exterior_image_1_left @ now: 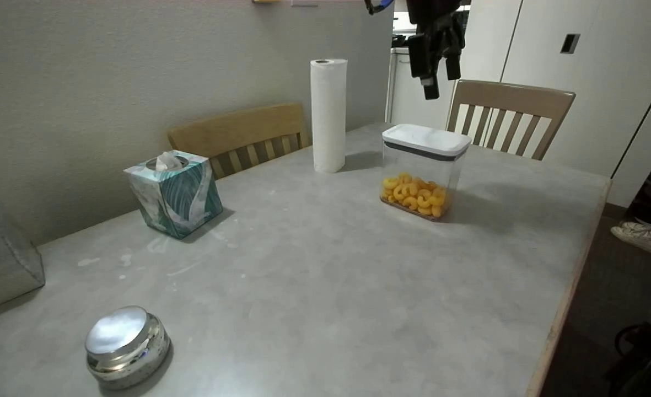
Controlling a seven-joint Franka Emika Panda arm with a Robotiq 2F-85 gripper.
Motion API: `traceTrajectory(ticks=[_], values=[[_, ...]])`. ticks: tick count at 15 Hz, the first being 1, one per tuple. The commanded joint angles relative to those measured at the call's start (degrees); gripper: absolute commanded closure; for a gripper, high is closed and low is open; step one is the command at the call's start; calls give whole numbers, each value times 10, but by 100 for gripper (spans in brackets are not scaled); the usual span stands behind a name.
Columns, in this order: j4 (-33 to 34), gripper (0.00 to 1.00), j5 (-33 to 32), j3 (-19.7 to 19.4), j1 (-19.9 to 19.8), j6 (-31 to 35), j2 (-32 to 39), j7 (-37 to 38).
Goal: Put the lid on the container and press the top
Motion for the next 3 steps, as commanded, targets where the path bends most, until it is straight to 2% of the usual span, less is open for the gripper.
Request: traceTrajectory(ticks=[1,3], values=[[1,0,-1,4,-3,-1,0,1],[1,0,-1,4,-3,-2,0,0]])
